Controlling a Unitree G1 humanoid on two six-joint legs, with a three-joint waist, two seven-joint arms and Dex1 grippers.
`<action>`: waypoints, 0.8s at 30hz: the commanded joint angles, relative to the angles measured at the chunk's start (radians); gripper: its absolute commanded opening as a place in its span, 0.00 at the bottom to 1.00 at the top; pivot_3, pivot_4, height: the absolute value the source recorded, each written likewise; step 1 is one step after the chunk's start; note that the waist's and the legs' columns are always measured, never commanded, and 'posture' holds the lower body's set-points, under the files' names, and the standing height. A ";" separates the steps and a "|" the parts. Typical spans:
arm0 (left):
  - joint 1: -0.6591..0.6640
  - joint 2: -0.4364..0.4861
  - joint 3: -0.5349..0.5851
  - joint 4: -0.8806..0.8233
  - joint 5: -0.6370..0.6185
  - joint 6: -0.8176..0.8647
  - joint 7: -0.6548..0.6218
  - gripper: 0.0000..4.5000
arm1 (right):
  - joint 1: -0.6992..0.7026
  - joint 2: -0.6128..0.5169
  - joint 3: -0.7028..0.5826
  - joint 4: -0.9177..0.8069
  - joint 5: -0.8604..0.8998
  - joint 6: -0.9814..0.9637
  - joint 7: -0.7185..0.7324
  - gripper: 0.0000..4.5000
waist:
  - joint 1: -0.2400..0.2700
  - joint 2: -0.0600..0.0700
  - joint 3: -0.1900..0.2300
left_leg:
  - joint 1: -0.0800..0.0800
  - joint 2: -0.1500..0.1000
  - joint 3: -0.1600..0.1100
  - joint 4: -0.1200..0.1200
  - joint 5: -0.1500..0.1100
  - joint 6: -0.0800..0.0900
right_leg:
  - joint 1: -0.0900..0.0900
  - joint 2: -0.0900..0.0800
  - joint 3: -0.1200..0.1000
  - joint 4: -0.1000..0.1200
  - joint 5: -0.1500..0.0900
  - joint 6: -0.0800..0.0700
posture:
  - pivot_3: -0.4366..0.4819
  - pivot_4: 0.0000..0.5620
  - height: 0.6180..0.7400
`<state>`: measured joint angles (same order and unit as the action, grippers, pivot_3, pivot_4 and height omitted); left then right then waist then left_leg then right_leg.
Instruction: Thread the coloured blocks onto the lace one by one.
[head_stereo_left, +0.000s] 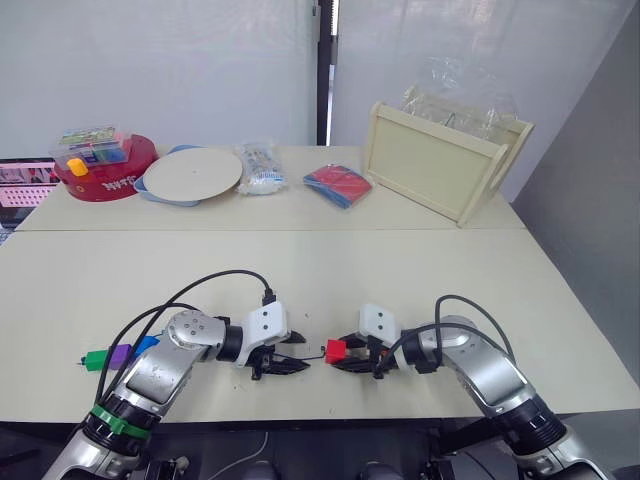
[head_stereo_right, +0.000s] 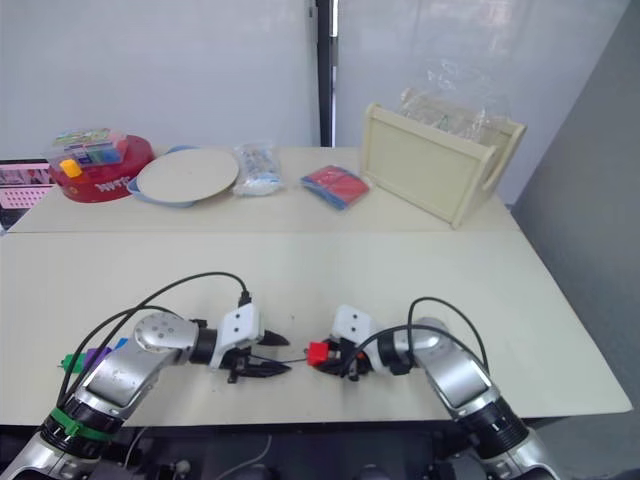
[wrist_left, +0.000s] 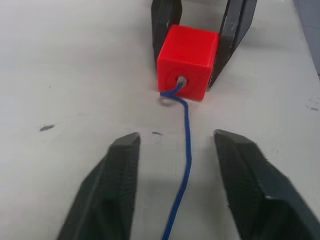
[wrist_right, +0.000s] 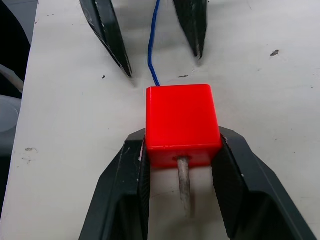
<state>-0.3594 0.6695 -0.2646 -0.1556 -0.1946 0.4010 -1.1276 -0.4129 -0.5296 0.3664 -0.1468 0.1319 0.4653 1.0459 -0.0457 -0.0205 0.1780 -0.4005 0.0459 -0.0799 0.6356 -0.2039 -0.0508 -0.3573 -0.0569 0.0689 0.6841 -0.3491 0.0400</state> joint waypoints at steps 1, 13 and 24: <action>-0.032 -0.005 0.010 -0.047 -0.029 0.028 -0.005 0.91 | 0.007 0.007 -0.015 -0.005 -0.002 0.038 -0.042 0.26 | 0.000 0.000 0.000 | 0.000 0.000 0.000 0.000 0.000 0.000 | 0.000 0.000 0.000 0.000 0.000 0.000 | 0.48 0.27 1.00; -0.104 -0.099 -0.070 -0.004 -0.039 0.047 -0.017 0.92 | 0.085 -0.086 -0.126 -0.158 0.084 0.108 -0.054 0.99 | 0.016 0.000 0.000 | -0.004 -0.001 0.000 0.000 0.000 0.000 | -0.001 -0.001 -0.001 -0.003 0.000 0.000 | 0.48 0.27 1.00; -0.159 -0.199 -0.145 0.176 0.033 -0.073 -0.018 0.92 | 0.105 -0.163 -0.126 -0.169 0.070 0.079 -0.055 0.99 | 0.020 0.000 0.000 | -0.004 -0.002 0.000 0.000 0.000 0.000 | -0.001 -0.001 0.000 -0.003 0.000 0.000 | 0.48 0.27 1.00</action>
<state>-0.5059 0.4751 -0.4057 0.0169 -0.1619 0.3558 -1.1365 -0.2997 -0.6829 0.2549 -0.2870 0.1996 0.5622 0.9924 -0.0259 -0.0206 0.1782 -0.4046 0.0442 -0.0800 0.6357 -0.2039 -0.0507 -0.3587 -0.0582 0.0685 0.6808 -0.3490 0.0404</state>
